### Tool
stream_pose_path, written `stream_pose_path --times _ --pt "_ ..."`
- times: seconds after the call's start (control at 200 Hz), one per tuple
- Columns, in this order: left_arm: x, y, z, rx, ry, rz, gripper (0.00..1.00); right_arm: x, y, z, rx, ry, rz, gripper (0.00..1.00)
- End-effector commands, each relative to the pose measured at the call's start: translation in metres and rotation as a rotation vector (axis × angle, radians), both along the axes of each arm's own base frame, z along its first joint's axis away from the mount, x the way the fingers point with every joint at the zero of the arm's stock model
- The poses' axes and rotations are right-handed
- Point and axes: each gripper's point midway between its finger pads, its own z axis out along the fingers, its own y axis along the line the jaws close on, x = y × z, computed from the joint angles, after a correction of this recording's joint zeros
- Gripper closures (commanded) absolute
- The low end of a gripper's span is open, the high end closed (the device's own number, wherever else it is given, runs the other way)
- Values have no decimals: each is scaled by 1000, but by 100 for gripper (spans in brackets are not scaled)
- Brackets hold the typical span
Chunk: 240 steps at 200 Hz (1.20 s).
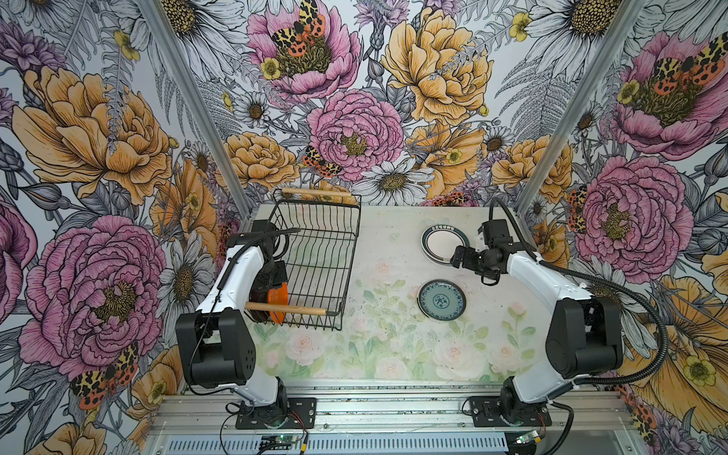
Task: Unload the plates from the dish rack
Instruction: 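Grasp the orange plate in the rack with the left gripper, then lift the orange plate up out of the rack with the left gripper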
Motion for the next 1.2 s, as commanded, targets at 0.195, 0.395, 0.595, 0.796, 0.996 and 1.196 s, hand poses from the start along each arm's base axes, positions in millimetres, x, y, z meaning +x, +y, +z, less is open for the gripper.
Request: stream_pose_path --times 0.195,0.395,0.595,0.796,0.996,1.196 --pt "7 0 4 18 0 -4 84 16 0 16 51 -43 18 0" --pt "9 -10 4 -13 -4 -29 90 17 -1 14 59 -37 16 1" --pt "9 -14 12 -28 -27 -41 95 18 0 11 68 -27 16 0" --pt "15 -20 36 -46 -83 -66 100 18 1 12 70 -31 17 1" --pt "20 -27 61 -51 -128 -92 100 16 1 13 72 -31 18 1" --pt "33 -21 116 59 -227 -127 100 16 1 19 69 -50 22 0"
